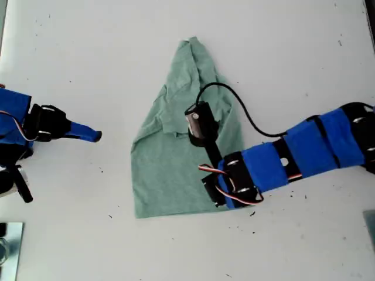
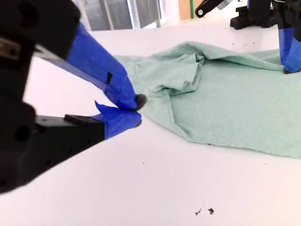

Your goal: Fold t shirt

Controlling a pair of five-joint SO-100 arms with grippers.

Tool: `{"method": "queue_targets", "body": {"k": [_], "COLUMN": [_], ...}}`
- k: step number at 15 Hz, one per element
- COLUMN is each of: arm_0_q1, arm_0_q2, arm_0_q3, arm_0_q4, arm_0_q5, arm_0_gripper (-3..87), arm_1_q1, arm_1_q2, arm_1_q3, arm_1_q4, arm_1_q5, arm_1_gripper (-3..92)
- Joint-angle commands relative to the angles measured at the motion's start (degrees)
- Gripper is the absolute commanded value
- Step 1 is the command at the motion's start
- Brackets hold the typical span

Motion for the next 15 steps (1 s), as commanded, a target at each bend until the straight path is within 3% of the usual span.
{"method": "queue_targets", "body": {"k": [1,2,3,7,9,11,12,13,15], "arm_0_q1": [0.5,0.6,0.7,0.7,0.7,0.8,0.9,1.1,1.1], "arm_0_q2": [0.4,0.4,0.4,0.4,0.4,0.4,0.4,0.4,0.4], "arm_0_q3": [0.0,-0.1,-0.1,-0.1,-0.1,-0.1,-0.1,-0.1,0.1], "arm_0_q4": [0.2,0.2,0.2,0.3,0.3,0.3,0.3,0.3,0.2], "arm_0_q5": [-0.5,-0.5,-0.5,-0.6,-0.8,-1.3,-1.6,-1.6,-1.8], "arm_0_gripper": [-0.3,-0.3,-0.3,-0.3,-0.3,-0.3,-0.3,-0.3,-0.3], "arm_1_q1": [-2.0,-2.5,-3.0,-5.4,-4.0,0.4,3.3,6.6,12.0], "arm_1_q2": [-0.2,3.5,8.6,28.9,40.9,58.4,69.3,80.8,102.7], "arm_1_q3": [-3.5,-5.4,-5.4,-1.9,12.0,40.6,57.3,73.6,97.6], "arm_1_q4": [-1.9,0.5,3.2,14.5,17.4,12.4,5.1,-2.1,-9.1], "arm_1_q5": [-1.6,-2.8,-2.7,0.9,1.5,1.6,0.5,-0.3,-3.2], "arm_1_gripper": [17.1,23.7,24.5,26.5,21.8,21.3,15.9,4.8,0.8]}}
